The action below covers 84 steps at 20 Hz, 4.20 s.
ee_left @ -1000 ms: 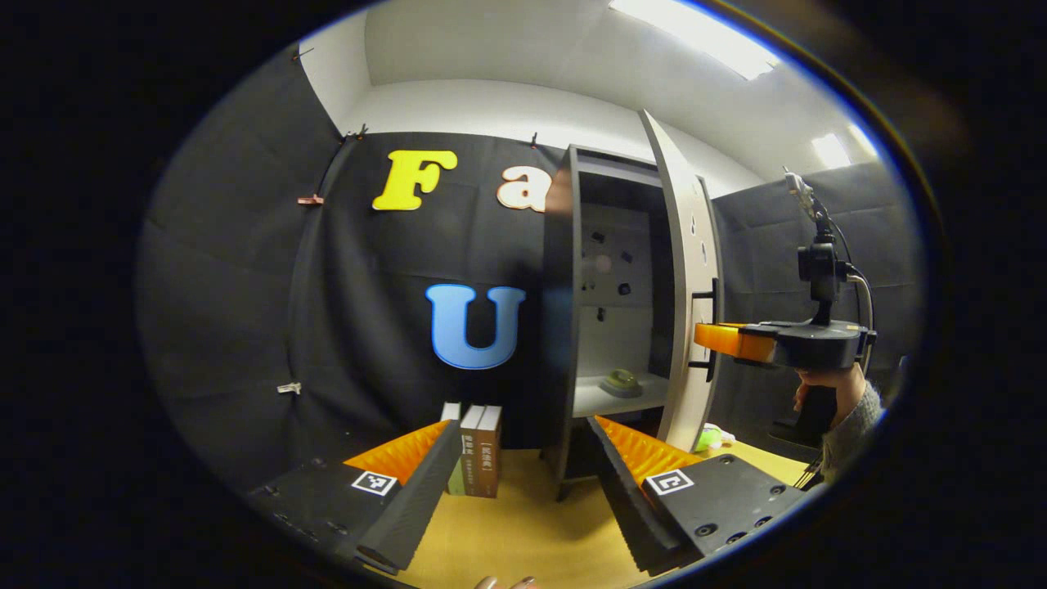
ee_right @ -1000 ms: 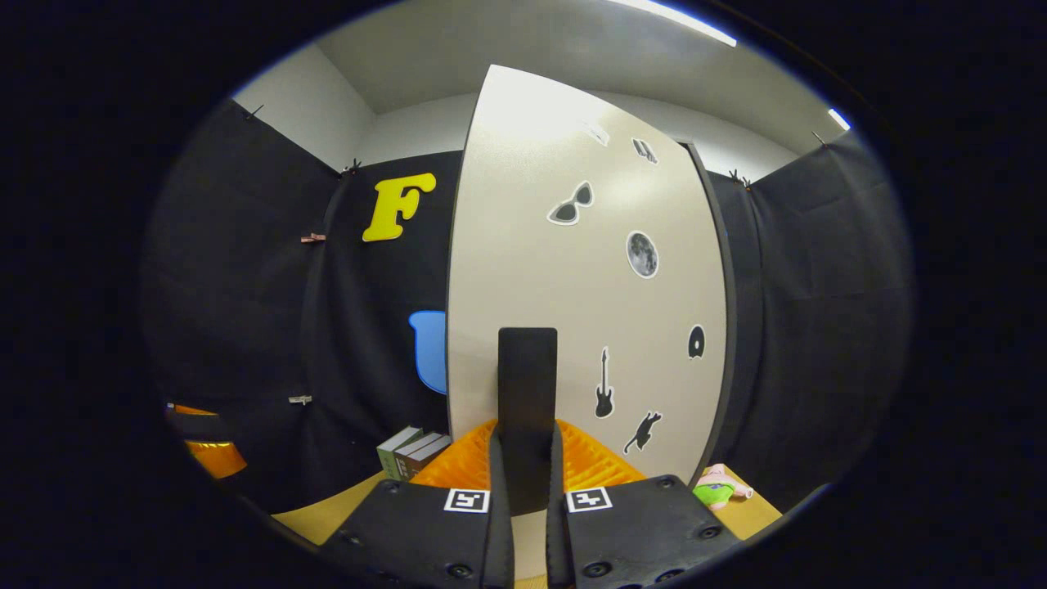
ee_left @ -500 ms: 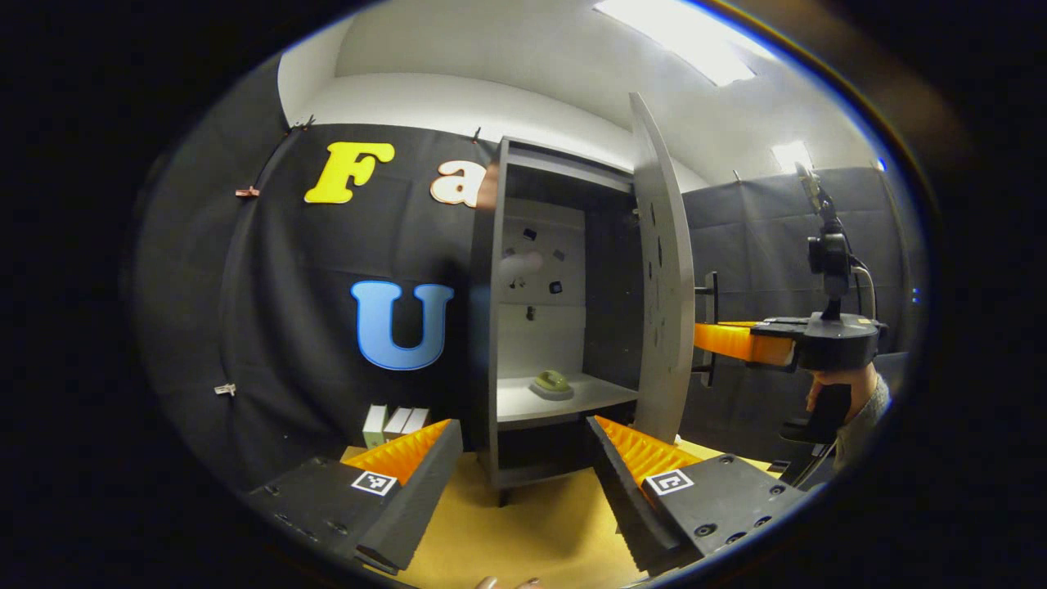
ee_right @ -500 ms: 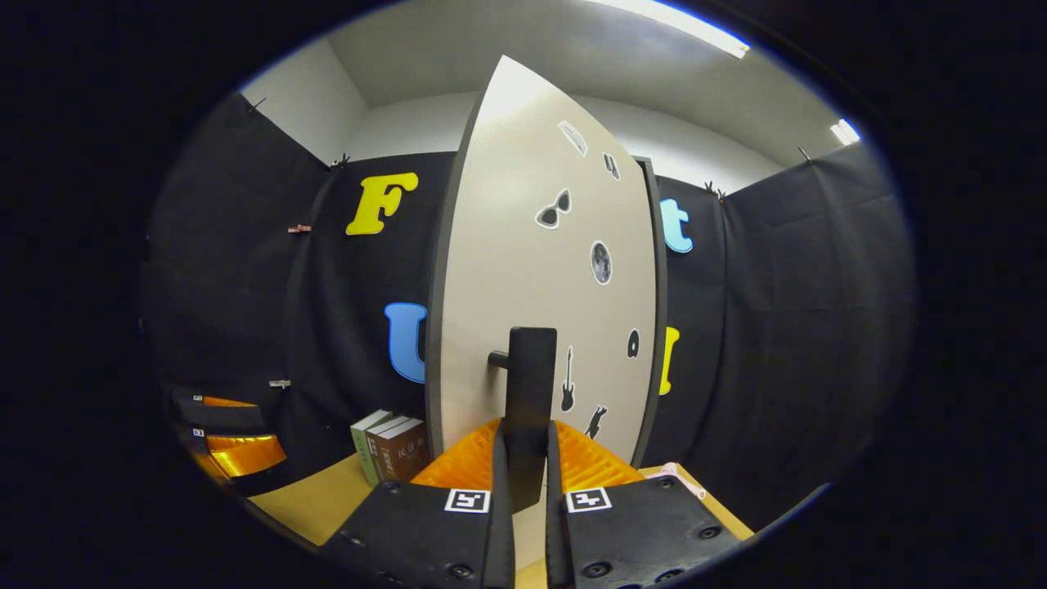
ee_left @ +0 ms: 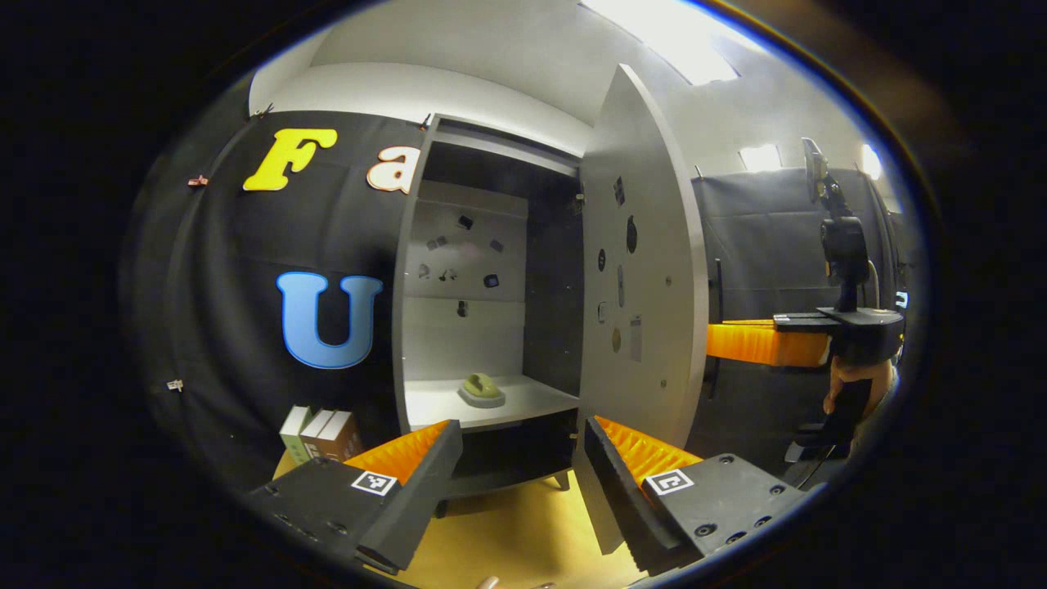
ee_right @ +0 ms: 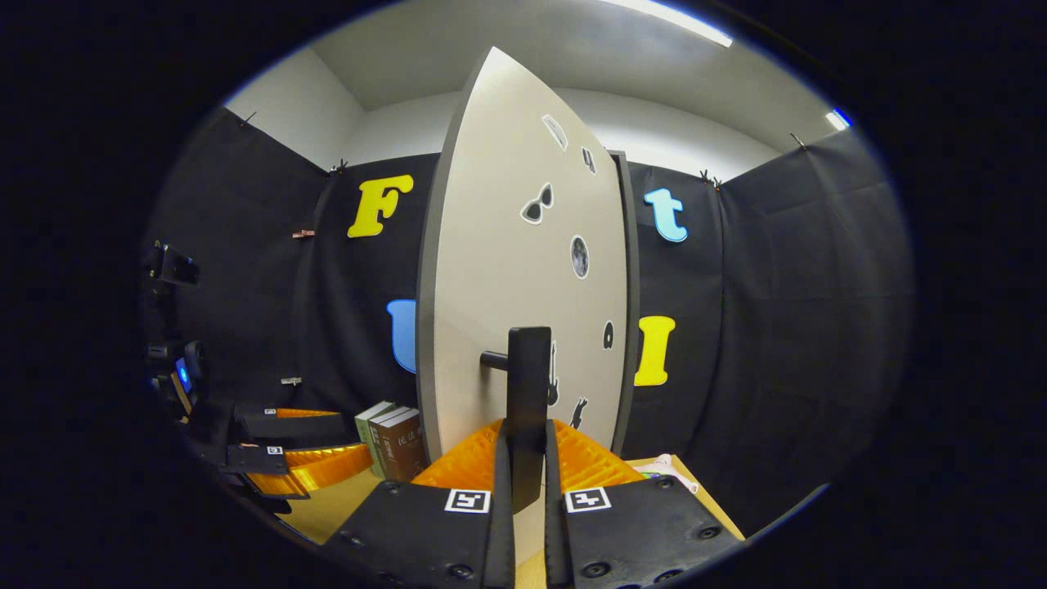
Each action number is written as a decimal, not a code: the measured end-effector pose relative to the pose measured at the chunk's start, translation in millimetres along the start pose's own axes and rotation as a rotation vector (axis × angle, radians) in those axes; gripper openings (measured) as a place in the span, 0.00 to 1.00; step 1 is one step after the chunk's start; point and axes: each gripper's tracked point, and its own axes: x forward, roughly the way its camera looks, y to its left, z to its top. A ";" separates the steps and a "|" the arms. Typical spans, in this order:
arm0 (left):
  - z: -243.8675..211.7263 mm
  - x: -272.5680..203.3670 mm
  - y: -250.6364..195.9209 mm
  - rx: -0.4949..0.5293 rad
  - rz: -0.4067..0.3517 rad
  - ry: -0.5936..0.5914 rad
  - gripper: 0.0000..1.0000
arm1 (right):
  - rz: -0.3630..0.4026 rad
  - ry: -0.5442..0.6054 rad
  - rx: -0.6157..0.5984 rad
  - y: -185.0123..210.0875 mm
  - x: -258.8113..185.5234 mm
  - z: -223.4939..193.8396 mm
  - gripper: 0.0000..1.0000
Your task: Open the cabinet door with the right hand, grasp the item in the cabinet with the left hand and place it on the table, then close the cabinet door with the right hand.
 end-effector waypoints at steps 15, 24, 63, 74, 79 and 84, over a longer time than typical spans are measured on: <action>-9.9 134.3 -72.2 0.056 0.006 -0.013 0.94 | 0.051 0.028 0.050 -46.2 -2.3 -19.2 0.17; -1.7 172.1 -40.2 0.163 0.125 -0.014 0.94 | 0.036 -0.010 0.086 -76.3 -10.0 -9.8 0.12; -92.0 398.9 124.7 0.045 0.373 0.404 0.24 | -0.371 0.163 -0.030 -322.0 -21.1 -103.0 0.96; -30.4 319.9 87.6 0.044 0.323 0.285 0.22 | -0.290 0.119 -0.017 -282.6 -19.6 -89.0 0.97; -40.1 219.1 44.0 0.028 0.285 0.285 0.22 | -0.245 0.062 0.016 -234.6 -36.9 -70.7 0.96; -88.4 129.6 -7.4 -0.073 0.237 0.330 0.23 | -0.187 0.078 0.027 -182.4 -80.1 -67.3 0.97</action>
